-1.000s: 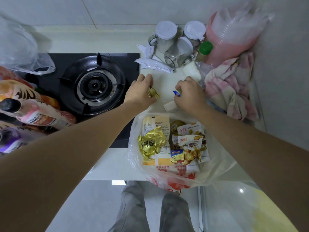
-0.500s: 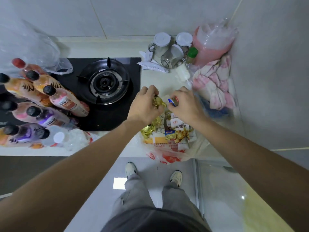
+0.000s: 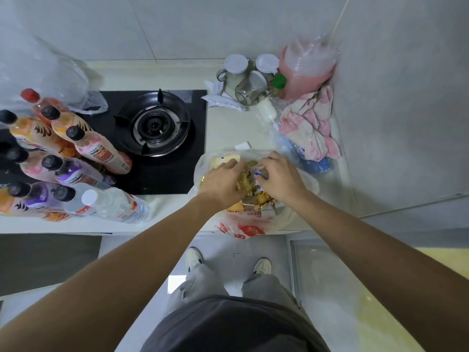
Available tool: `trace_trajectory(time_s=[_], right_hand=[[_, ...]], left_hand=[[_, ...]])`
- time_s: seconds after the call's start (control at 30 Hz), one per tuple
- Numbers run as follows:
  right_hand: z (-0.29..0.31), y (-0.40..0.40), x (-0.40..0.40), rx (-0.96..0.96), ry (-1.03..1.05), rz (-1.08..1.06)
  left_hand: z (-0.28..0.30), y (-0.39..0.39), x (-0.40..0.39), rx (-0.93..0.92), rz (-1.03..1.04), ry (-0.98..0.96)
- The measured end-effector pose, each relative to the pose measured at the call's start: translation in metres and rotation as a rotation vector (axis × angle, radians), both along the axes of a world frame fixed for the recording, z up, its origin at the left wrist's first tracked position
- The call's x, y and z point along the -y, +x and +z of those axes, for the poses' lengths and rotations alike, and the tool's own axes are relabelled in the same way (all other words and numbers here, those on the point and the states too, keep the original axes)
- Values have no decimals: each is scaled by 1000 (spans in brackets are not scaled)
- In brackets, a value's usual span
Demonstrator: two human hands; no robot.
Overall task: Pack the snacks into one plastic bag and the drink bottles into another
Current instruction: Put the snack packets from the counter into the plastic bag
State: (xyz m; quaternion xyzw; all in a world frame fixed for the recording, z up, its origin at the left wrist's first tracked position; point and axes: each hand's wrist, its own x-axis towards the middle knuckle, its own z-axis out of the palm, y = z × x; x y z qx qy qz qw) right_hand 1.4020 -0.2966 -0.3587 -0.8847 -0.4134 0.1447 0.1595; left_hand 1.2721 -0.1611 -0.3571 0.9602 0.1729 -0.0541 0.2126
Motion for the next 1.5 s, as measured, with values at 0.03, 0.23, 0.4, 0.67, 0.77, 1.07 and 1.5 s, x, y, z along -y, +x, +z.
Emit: trace_trajectory(time_s=[0.03, 0.23, 0.4, 0.67, 0.77, 1.07, 1.5], right_hand=[[0, -1, 0, 15, -6, 3], [-2, 1, 1, 101, -4, 18], [-1, 17, -20, 174, 0, 50], [-19, 53, -82, 171, -30, 112], [-33, 63, -101, 98, -43, 119], [-79, 92, -118, -70, -128, 208], [-86, 101, -127, 0, -65, 73]], left_hand=[[-1, -1, -1, 0, -5, -2], [-1, -4, -11, 31, 15, 44], [0, 7, -36, 59, 42, 122], [-12, 56, -100, 44, 75, 182], [-26, 80, -121, 0, 84, 182], [-61, 148, -185, -91, 63, 247], [-78, 174, -200, -141, -34, 495]])
